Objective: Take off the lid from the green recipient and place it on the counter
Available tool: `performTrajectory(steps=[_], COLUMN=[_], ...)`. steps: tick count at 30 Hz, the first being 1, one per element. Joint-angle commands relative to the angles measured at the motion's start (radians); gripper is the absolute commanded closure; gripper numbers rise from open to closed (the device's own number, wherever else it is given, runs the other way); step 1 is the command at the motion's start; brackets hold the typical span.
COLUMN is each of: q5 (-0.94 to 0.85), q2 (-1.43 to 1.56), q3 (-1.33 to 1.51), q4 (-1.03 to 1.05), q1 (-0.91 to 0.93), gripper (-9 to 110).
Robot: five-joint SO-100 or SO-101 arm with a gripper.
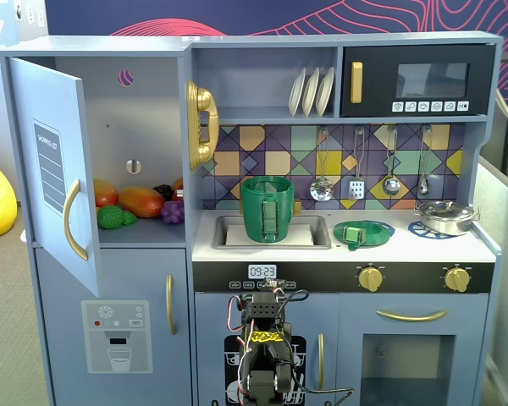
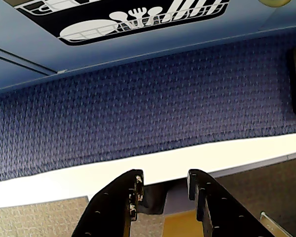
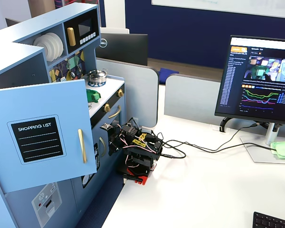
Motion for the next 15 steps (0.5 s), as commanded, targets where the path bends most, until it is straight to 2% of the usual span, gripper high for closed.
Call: performTrajectory(steps=[1,15], q5=[-0.017,-0.017], q2=[-0.005,-0.005], q3=[0.032,0.032], q4=[0.176,0.176], q1=[-0.008,-0.002], gripper=[101,101])
